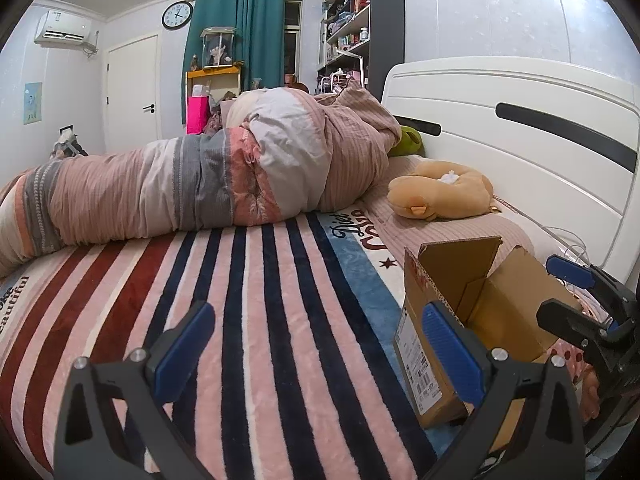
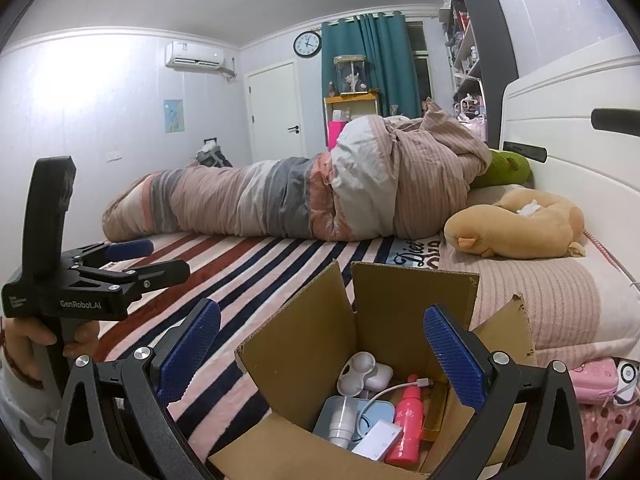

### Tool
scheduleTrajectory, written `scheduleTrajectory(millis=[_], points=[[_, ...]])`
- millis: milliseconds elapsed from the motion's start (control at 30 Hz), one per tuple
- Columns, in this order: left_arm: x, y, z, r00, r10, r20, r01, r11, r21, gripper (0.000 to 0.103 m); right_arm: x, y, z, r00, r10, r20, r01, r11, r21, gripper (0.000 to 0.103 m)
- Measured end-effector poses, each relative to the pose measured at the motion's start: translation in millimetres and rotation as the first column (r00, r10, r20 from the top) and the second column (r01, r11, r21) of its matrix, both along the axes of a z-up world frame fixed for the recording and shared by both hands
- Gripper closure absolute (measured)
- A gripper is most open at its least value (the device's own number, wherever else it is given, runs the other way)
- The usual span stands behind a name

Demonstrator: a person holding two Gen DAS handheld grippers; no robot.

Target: Organize rigid objects

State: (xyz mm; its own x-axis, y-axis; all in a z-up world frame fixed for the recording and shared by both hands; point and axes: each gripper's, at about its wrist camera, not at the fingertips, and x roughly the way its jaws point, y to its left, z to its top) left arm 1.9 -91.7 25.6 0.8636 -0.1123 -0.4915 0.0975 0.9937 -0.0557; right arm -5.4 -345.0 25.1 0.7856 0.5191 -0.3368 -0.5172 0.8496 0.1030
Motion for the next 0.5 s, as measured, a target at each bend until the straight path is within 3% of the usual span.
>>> scheduleTrajectory(millis=[500], points=[[-2.0, 1.8, -1.1, 1.000, 0.011, 0.001, -0.011, 1.000, 0.002, 0.000, 2.5, 1.4, -1.7, 1.000, 0.004, 0.000, -0.004, 1.000, -0.002, 0.001]])
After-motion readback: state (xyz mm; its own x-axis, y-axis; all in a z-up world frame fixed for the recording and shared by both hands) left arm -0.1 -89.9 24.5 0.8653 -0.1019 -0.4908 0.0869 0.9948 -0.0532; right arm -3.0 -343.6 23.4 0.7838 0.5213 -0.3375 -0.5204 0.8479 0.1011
